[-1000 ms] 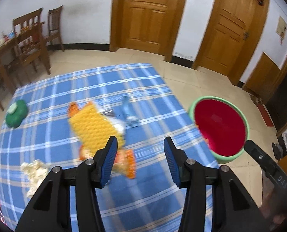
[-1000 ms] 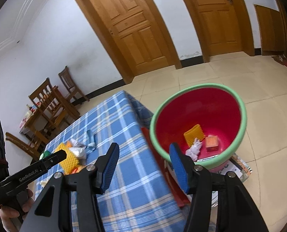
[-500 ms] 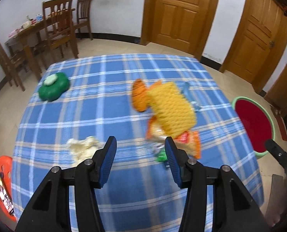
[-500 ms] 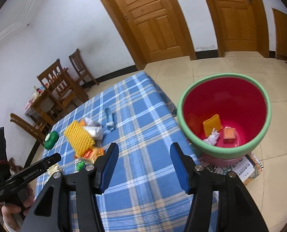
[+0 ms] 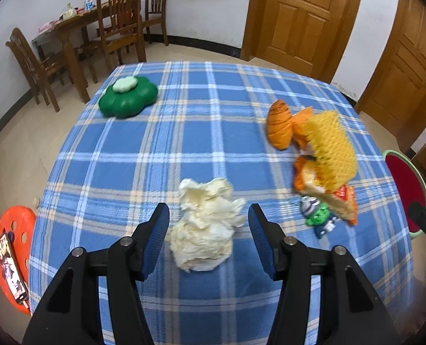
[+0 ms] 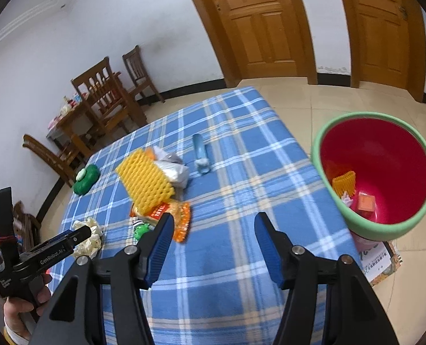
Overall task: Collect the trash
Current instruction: 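Grasp the yellow foam net with the right tool while the left tool grasps the crumpled white paper, then carry the foam net and white paper with both tools over the red bucket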
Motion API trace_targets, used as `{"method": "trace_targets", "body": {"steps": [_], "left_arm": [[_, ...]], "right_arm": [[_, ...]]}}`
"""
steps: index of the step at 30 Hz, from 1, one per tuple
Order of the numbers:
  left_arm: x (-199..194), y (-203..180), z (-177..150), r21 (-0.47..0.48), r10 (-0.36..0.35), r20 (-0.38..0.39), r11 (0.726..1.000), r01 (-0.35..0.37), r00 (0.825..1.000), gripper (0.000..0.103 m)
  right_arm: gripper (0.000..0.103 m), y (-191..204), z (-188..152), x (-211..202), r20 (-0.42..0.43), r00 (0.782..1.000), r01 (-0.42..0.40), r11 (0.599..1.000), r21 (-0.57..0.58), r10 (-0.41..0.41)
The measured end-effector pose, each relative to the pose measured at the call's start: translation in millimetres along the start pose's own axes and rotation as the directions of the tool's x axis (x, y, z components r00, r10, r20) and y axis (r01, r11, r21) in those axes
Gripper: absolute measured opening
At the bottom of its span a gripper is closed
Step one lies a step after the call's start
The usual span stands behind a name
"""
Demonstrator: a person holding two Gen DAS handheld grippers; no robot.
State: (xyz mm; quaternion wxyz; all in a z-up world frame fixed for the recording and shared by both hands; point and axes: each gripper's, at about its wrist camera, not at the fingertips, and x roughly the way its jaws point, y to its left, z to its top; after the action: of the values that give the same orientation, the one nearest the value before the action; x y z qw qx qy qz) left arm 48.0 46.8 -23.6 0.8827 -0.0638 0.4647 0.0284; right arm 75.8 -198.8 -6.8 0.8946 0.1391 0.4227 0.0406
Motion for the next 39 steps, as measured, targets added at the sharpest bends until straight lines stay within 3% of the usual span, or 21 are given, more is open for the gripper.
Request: {"method": "trace_targets", "body": {"steps": [8, 26, 31, 33, 35, 39], "left_arm": [[18, 12, -7, -0.04, -0.017, -0.039, 0.999, 0.015, 0.999, 0.057], [28, 17, -7, -0.032, -0.05, -0.025, 0.998, 0.049, 0.998, 0.057], [26, 15, -8, -0.025, -0.07, -0.011, 0.997, 0.07, 0.997, 0.043], [23, 14, -8, -0.019, -0.072, 0.001, 0.997, 0.072, 0.997, 0.039], [21, 13, -8, -0.017, -0.082, 0.007, 0.997, 0.082, 0.997, 0.036], [15, 10, -8, -0.023, -0.108, 0.01, 0.994, 0.108, 0.994, 0.034]], "right_arm": [[0.066, 31, 9, 26, -0.048, 0.999, -0.023, 0.996, -0.081, 0.019], [0.066, 75, 23, 87, -0.103, 0.995, -0.026, 0.981, -0.194, 0.006], [0.047, 75, 19, 94, -0.124, 0.992, -0.029, 0.982, -0.185, 0.005], [0.031, 73, 18, 93, -0.125, 0.992, -0.051, 0.982, -0.18, 0.028], [0.022, 75, 17, 89, -0.111, 0.993, -0.051, 0.98, -0.194, 0.03], [0.018, 75, 16, 80, -0.093, 0.995, -0.062, 0.978, -0.2, 0.044]]}}
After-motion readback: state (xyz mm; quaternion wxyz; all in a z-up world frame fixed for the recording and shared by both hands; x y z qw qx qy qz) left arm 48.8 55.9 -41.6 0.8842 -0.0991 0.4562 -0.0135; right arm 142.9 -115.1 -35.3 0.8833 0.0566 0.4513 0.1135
